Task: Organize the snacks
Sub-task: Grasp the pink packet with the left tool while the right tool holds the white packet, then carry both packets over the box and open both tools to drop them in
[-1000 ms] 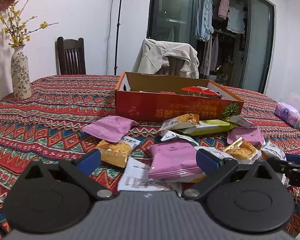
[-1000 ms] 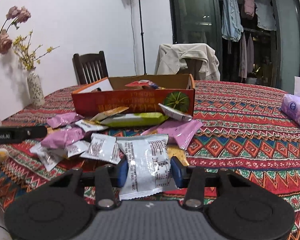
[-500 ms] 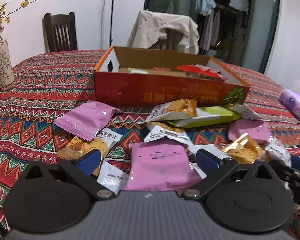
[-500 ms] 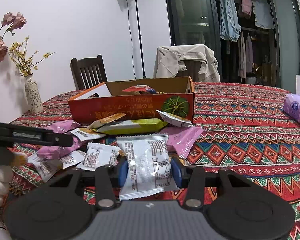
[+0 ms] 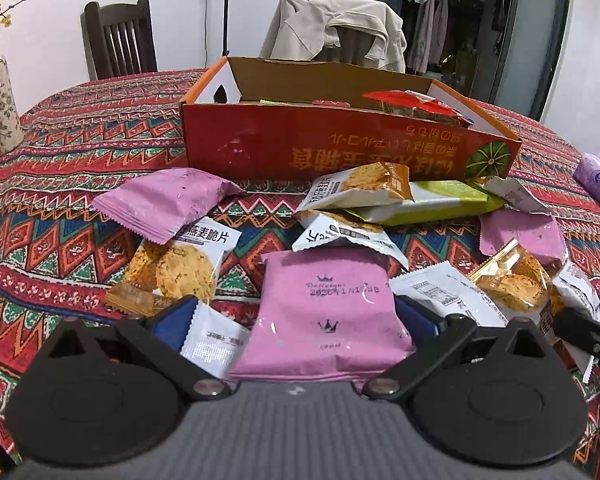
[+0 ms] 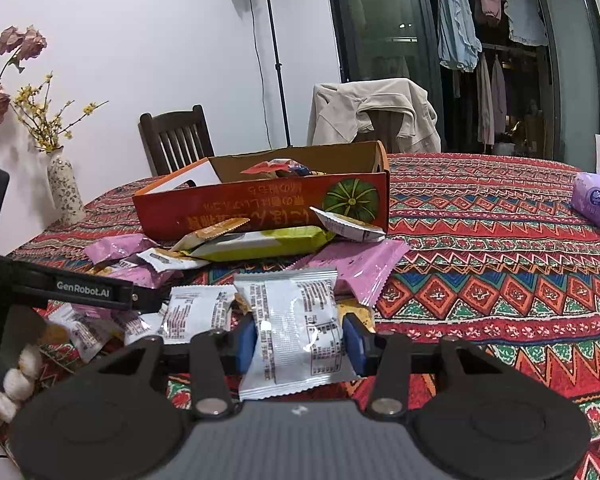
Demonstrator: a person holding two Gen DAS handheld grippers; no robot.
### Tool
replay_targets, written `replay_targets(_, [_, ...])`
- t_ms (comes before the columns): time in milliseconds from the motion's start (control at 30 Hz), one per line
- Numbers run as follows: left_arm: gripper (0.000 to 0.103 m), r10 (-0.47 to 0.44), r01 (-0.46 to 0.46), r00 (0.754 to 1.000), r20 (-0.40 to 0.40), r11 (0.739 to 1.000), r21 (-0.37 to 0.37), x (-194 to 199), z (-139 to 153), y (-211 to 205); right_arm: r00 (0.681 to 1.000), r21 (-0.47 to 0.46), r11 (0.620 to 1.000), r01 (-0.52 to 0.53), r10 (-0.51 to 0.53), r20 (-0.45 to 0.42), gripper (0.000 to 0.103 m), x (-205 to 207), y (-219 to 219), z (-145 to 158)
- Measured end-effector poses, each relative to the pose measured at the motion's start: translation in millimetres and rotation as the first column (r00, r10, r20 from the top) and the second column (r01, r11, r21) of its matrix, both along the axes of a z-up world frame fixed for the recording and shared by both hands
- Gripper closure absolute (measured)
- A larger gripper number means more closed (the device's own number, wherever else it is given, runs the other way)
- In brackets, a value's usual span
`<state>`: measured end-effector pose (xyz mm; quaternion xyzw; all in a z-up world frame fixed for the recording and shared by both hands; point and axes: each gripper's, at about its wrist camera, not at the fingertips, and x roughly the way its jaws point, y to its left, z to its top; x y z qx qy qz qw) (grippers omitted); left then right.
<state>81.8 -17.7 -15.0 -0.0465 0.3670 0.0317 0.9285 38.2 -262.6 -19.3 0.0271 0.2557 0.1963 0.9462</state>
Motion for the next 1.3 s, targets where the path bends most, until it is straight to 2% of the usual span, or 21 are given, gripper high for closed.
replay_targets(367, [0.000, -0.018, 0.018, 1.000, 0.015, 1.000, 0.020, -6, 2, -2, 1.000, 0.004, 1.000, -0.003, 0.003, -0.004, 0.057, -1, 1, 0])
replay_targets(467, [0.014, -0.026, 0.025, 0.999, 0.042, 0.999, 0.024, -11, 6, -3, 1.000, 0.003, 1.000, -0.005, 0.005, -0.004, 0.057, -2, 1, 0])
replay_targets(533, [0.034, -0.041, 0.040, 0.997, 0.059, 0.999, 0.018, -14, 9, -4, 1.000, 0.001, 1.000, -0.004, 0.004, -0.003, 0.057, -3, 2, 0])
replay_targets(867, [0.038, -0.043, 0.044, 0.993, 0.114, 0.999, -0.006, -29, 15, 1, 1.000, -0.002, 1.000, -0.012, 0.012, 0.000, 0.057, -6, 5, 2])
replay_targets(1133, [0.038, -0.054, 0.055, 0.975, 0.214, 0.998, 0.002, -51, 26, 4, 1.000, 0.015, 1.000, -0.014, 0.013, 0.028, 0.064, -11, 5, 9])
replay_targets(1300, [0.038, -0.059, 0.057, 0.957, 0.285, 0.998, 0.015, -61, 36, 6, 0.999, 0.022, 1.000, -0.015, 0.013, 0.050, 0.064, -12, 7, 15])
